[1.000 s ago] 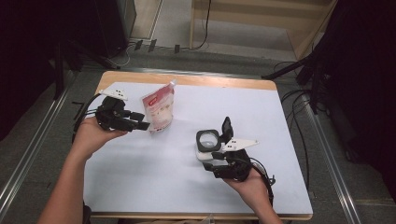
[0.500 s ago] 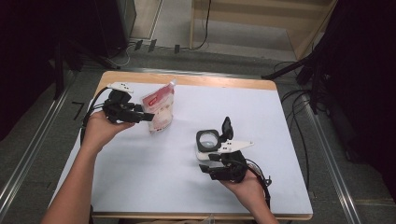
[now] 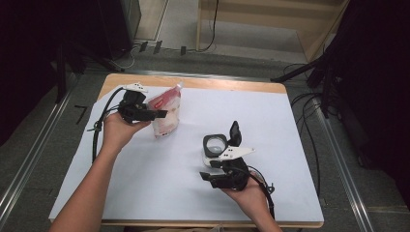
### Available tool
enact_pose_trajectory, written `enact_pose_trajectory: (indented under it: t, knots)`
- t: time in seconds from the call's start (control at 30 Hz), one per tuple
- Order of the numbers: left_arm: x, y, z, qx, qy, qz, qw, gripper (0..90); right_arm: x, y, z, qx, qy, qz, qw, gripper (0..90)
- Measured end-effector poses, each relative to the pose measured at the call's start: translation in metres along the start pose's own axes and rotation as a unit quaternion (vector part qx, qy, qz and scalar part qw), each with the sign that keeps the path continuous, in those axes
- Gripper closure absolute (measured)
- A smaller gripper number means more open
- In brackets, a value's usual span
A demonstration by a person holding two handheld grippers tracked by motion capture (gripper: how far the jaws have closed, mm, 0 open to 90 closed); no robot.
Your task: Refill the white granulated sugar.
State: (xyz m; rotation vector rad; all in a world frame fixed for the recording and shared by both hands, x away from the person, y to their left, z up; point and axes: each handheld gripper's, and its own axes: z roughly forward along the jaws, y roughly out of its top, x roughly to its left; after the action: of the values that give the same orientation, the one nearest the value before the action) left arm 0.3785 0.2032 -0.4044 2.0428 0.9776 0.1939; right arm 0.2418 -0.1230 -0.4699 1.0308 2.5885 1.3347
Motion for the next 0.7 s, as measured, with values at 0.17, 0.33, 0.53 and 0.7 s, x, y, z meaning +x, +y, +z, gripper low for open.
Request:
enact_pose_trajectory:
  t: [0.17,0.33,0.53,0.7]
  knots:
    - [0.003,-0.001,-0.003,0.002,0.01,-0.001,0.9999,84.4,0.005,0.008,0.007,-0.008,0.006,-0.004,0.9999,44.6]
    - [0.005,-0.001,-0.008,0.012,-0.004,-0.013,0.9998,90.0,0.009,0.014,0.011,-0.017,0.005,-0.009,0.9998,44.7]
    - [-0.001,0.008,-0.02,0.023,-0.009,-0.016,0.9996,90.0,0.012,0.02,0.015,-0.025,0.015,-0.01,0.9995,45.2]
    - [-0.004,0.014,-0.036,0.028,-0.041,-0.037,0.9981,90.0,0.016,0.025,0.023,-0.025,0.024,-0.018,0.9992,45.4]
